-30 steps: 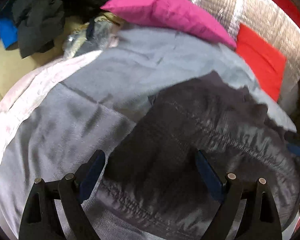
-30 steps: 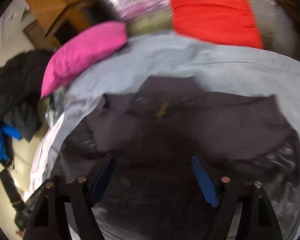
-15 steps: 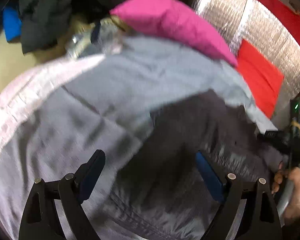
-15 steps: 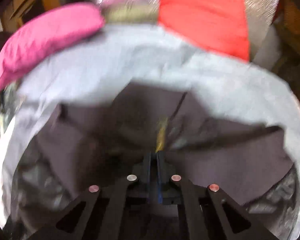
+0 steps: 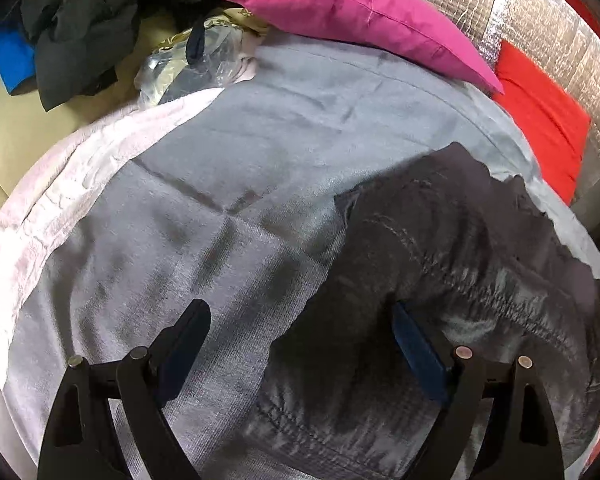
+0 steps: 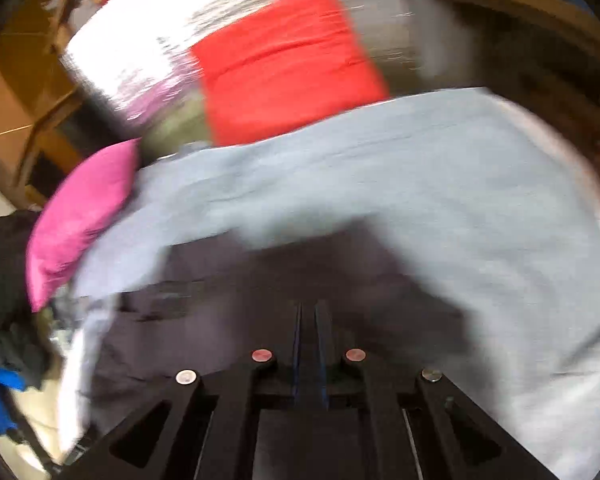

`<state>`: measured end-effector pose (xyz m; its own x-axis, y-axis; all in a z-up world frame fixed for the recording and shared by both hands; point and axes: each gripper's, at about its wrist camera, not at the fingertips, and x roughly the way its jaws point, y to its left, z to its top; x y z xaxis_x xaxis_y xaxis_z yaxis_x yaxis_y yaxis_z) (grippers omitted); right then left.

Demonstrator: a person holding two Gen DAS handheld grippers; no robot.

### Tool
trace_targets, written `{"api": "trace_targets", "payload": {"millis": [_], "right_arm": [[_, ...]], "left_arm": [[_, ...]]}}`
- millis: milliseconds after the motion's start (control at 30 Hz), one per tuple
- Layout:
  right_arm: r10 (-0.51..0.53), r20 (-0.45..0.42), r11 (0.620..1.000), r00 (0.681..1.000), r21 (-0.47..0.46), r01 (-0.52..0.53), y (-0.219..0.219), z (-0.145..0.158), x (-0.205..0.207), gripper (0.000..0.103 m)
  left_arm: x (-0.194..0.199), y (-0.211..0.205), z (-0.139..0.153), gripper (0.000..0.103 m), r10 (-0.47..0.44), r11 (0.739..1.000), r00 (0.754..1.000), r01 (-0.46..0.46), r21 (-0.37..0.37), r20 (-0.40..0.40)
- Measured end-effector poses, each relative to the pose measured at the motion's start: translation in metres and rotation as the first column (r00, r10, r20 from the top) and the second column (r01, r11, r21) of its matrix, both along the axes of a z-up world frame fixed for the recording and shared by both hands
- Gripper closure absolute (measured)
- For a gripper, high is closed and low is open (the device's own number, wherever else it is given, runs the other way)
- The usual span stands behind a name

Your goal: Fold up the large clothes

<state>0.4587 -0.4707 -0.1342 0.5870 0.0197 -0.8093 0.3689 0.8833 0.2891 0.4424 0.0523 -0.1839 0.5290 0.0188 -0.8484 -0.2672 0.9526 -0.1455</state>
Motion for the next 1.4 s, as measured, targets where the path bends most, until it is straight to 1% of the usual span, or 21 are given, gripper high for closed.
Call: {"api": "trace_targets", "payload": {"millis": [33, 100, 133, 167, 200, 300, 433, 467, 533, 600, 667, 733, 800, 867, 933, 1033, 1067, 1200, 1233, 1333, 1400], "right_arm": [[-0.019, -0.015, 1.0, 1.0, 0.011, 0.019, -0.013, -0.004, -0.002, 0.08], [-0.075, -0.034, 0.992, 0.997, 0.098, 0.078, -0.048, -0.022, -0.019, 0.068], [-0.084, -0.029, 0.986, 0.996, 0.142, 0.088, -0.055, -0.027, -0.015, 0.054], [-0.102, -0.003, 0.974, 0.995, 0.202, 0.101, -0.066, -0.032, -0.021, 0.032], [-0.13, 0.044, 0.961, 0.991, 0.251, 0.115, -0.073, -0.035, -0.029, 0.028], [-0.105, 0.084, 0.947, 0.991, 0.312, 0.074, -0.067, -0.045, -0.026, 0.028], [-0.009, -0.01, 0.987, 1.0, 0.158, 0.011, -0.034, -0.055, 0.001, 0.029], [0.006, -0.036, 0.996, 0.999, 0.091, -0.002, -0.022, -0.058, 0.007, 0.046], [0.018, -0.052, 0.999, 0.998, -0.044, -0.021, 0.0, -0.054, 0.008, 0.061], [0.009, -0.021, 0.984, 1.0, -0.177, -0.013, 0.013, -0.045, 0.0, 0.069], [-0.015, -0.018, 0.977, 1.0, -0.212, 0.011, 0.009, -0.056, -0.002, 0.071], [-0.052, -0.048, 0.992, 0.997, -0.119, 0.046, -0.006, -0.075, -0.004, 0.071], [-0.106, -0.028, 0.994, 0.994, -0.042, 0.105, -0.018, -0.07, -0.01, 0.065], [-0.126, -0.017, 0.992, 0.992, 0.021, 0.126, -0.025, -0.064, -0.02, 0.052], [-0.136, 0.019, 0.988, 0.99, 0.075, 0.135, -0.03, -0.052, -0.036, 0.049], [-0.166, 0.122, 0.982, 0.979, 0.113, 0.153, -0.033, -0.027, -0.077, 0.039], [-0.166, 0.162, 0.98, 0.973, 0.136, 0.144, -0.032, -0.02, -0.096, 0.034], [-0.115, 0.236, 0.969, 0.965, 0.239, 0.057, -0.009, -0.01, -0.142, 0.033], [-0.104, 0.238, 0.963, 0.966, 0.267, 0.037, -0.004, -0.011, -0.147, 0.033], [-0.074, 0.23, 0.906, 0.97, 0.422, -0.03, 0.015, -0.027, -0.169, 0.033], [-0.055, 0.23, 0.902, 0.972, 0.429, -0.051, 0.027, -0.034, -0.169, 0.033]], "left_arm": [[0.0, -0.001, 0.0, 0.011, 0.001, 1.0, 1.0, -0.001, 0.006, 0.002], [0.0, -0.004, 0.001, 0.011, -0.001, 1.0, 1.0, 0.001, 0.021, 0.009], [0.001, -0.004, 0.0, 0.01, -0.004, 1.0, 1.0, 0.004, 0.027, 0.011], [0.0, -0.006, -0.002, 0.01, -0.005, 0.999, 1.0, 0.005, 0.033, 0.009], [0.0, -0.007, -0.003, 0.009, -0.004, 0.999, 1.0, 0.003, 0.043, 0.007], [0.001, -0.009, -0.002, 0.009, 0.001, 0.998, 1.0, -0.002, 0.055, 0.013], [0.001, -0.011, -0.001, 0.009, 0.005, 0.998, 1.0, -0.006, 0.065, 0.02], [0.001, -0.011, -0.001, 0.009, 0.007, 0.998, 1.0, -0.008, 0.068, 0.022], [0.0, -0.013, 0.002, 0.009, 0.008, 0.997, 1.0, -0.011, 0.079, 0.029], [0.0, -0.016, 0.004, 0.009, 0.001, 0.995, 0.999, -0.005, 0.098, 0.042], [0.0, -0.019, 0.004, 0.009, -0.014, 0.993, 0.999, 0.009, 0.118, 0.046], [0.001, -0.02, 0.003, 0.009, -0.017, 0.992, 0.999, 0.012, 0.127, 0.041], [0.001, -0.019, 0.003, 0.009, -0.016, 0.992, 0.999, 0.011, 0.123, 0.036], [-0.001, -0.016, 0.006, 0.009, -0.012, 0.994, 0.999, 0.008, 0.113, 0.033], [-0.004, -0.014, 0.011, 0.009, 0.001, 0.993, 0.999, -0.007, 0.114, 0.051], [-0.014, -0.019, 0.027, 0.009, -0.005, 0.992, 0.991, -0.013, 0.129, 0.135], [-0.019, -0.024, 0.035, 0.009, -0.021, 0.991, 0.984, -0.003, 0.137, 0.176], [-0.044, -0.059, 0.056, 0.009, -0.158, 0.98, 0.942, 0.113, 0.165, 0.295], [-0.052, -0.07, 0.058, 0.009, -0.204, 0.973, 0.928, 0.158, 0.167, 0.311], [-0.069, -0.1, 0.059, 0.009, -0.313, 0.947, 0.891, 0.266, 0.179, 0.33], [-0.079, -0.12, 0.055, 0.009, -0.362, 0.928, 0.87, 0.303, 0.215, 0.334]]}}
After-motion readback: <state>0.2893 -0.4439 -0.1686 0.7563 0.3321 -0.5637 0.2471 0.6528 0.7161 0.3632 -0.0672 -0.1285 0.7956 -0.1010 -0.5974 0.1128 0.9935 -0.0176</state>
